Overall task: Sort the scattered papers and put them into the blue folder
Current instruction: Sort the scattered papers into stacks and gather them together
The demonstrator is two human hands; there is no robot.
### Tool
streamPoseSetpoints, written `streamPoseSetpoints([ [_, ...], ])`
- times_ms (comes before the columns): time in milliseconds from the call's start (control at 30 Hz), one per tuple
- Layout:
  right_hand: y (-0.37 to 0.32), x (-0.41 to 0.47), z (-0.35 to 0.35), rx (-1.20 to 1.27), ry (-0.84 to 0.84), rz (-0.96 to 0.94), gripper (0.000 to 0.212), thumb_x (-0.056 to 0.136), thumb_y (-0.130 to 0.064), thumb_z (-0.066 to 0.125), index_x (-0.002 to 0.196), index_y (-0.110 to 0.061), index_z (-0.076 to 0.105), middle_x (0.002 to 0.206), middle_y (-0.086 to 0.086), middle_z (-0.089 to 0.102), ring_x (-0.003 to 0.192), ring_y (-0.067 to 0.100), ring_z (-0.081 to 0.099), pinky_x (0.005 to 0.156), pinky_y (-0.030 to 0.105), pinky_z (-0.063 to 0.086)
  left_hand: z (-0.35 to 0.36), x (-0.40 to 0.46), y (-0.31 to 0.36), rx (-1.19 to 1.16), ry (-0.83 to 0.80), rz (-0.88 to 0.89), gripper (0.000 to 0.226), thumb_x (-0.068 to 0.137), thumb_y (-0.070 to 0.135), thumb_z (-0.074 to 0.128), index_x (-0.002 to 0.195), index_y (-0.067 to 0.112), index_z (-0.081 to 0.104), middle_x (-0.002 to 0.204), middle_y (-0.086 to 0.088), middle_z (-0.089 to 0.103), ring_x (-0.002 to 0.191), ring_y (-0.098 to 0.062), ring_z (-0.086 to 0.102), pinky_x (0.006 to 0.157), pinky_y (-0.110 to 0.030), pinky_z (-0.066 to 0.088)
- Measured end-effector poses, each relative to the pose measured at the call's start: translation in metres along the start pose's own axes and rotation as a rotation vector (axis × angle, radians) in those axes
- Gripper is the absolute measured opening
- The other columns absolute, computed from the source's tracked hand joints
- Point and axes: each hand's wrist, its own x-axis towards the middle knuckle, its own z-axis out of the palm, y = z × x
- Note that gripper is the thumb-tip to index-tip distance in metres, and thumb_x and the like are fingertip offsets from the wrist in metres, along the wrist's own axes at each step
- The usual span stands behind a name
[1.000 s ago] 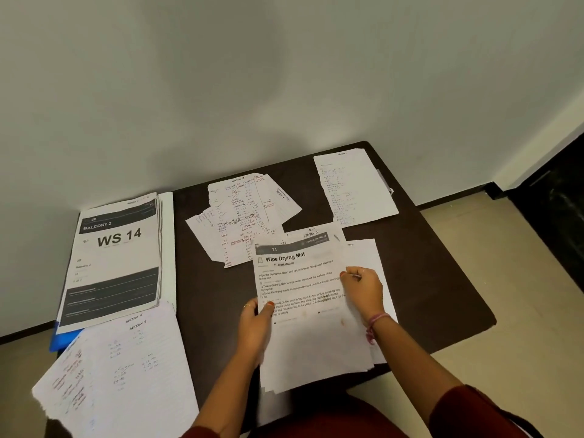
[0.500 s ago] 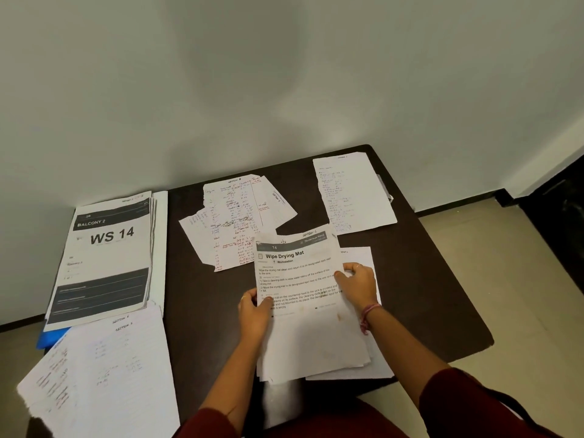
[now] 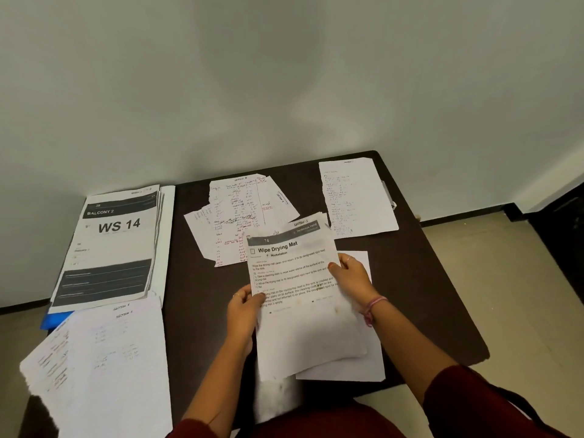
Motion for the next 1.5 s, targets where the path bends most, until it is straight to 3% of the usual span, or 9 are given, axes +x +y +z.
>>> streamPoseSetpoints([
  [233,-0.060,-0.028,0.021,0.212,-0.110,-0.206,0.018,0.098,-0.011,0.047,0.112,-0.017,0.055,0.112,0.002,0.067,0.100,0.016,0.066,0.084,0.028,0.055,-0.028,-0.017,0.042,-0.060,0.036,0.232,0.021,0.089,0.002,0.058,0.105,0.015,0.065,0.104,-0.003,0.072,0.096,-0.020,0.069,0.083,-0.034,0.054],
  [333,-0.078,-0.036,0.039,0.210,-0.104,-0.277,0.023,0.098,-0.016,0.047,0.122,-0.016,0.051,0.116,0.007,0.065,0.105,0.021,0.065,0.089,0.036,0.054,-0.040,-0.024,0.064,-0.061,0.075,0.351,0.018,0.090,0.006,0.060,0.099,0.021,0.065,0.105,-0.002,0.070,0.096,-0.016,0.067,0.084,-0.032,0.052],
  [500,-0.096,-0.049,0.072,0.224,-0.076,-0.410,0.017,0.099,-0.016,0.047,0.111,-0.028,0.050,0.113,0.001,0.063,0.104,0.017,0.062,0.086,0.029,0.053,-0.065,-0.028,0.084,0.002,0.127,0.499,0.020,0.091,0.010,0.062,0.111,0.014,0.062,0.108,0.001,0.066,0.098,-0.009,0.062,0.085,-0.025,0.050],
  [600,-0.094,-0.061,0.087,0.237,-0.070,-0.453,0.016,0.098,-0.016,0.048,0.111,-0.024,0.048,0.108,-0.006,0.060,0.099,0.008,0.060,0.077,0.017,0.053,-0.080,-0.030,0.084,0.032,0.133,0.531,0.022,0.091,0.007,0.060,0.113,0.011,0.059,0.105,0.003,0.065,0.094,-0.005,0.061,0.076,-0.012,0.049],
  [767,-0.077,-0.071,0.104,0.171,-0.044,-0.501,0.021,0.098,-0.016,0.047,0.118,-0.023,0.044,0.109,-0.008,0.057,0.101,0.004,0.057,0.085,0.017,0.052,-0.097,-0.032,0.077,-0.005,0.130,0.492,0.033,0.089,0.005,0.062,0.121,0.009,0.054,0.109,-0.003,0.063,0.097,-0.012,0.059,0.087,-0.027,0.048],
  [933,-0.073,-0.077,0.114,0.123,-0.047,-0.538,0.026,0.098,-0.016,0.046,0.122,-0.024,0.042,0.112,-0.011,0.055,0.102,-0.001,0.055,0.078,0.008,0.048,-0.104,-0.031,0.077,-0.023,0.091,0.500,0.035,0.090,0.009,0.061,0.124,0.011,0.052,0.109,0.001,0.062,0.097,-0.009,0.059,0.085,-0.024,0.048],
  [1167,-0.082,-0.079,0.122,0.038,0.086,-0.665,0.038,0.095,-0.023,0.055,0.129,-0.029,0.039,0.121,-0.010,0.054,0.115,0.008,0.053,0.100,0.033,0.048,-0.109,-0.032,0.079,-0.029,0.062,0.537,0.035,0.091,0.015,0.061,0.125,0.012,0.052,0.106,0.009,0.062,0.098,-0.001,0.059,0.086,-0.022,0.050],
  [1300,-0.104,-0.085,0.118,-0.080,0.152,-0.825,0.055,0.091,-0.021,0.061,0.136,-0.031,0.031,0.133,-0.006,0.045,0.125,0.011,0.046,0.104,0.038,0.044,-0.111,-0.032,0.085,-0.041,0.041,0.574,0.035,0.091,0.019,0.061,0.124,0.017,0.051,0.111,0.005,0.063,0.102,-0.006,0.060,0.084,-0.022,0.052],
  [1500,-0.135,-0.096,0.120,-0.602,0.296,-1.127,0.067,0.088,-0.027,0.060,0.146,-0.017,0.028,0.147,0.004,0.038,0.135,0.017,0.032,0.113,0.048,0.027,-0.112,-0.031,0.094,0.016,0.003,0.656,0.025,0.093,0.022,0.058,0.117,0.023,0.052,0.112,0.003,0.064,0.105,-0.006,0.060,0.087,-0.021,0.052],
])
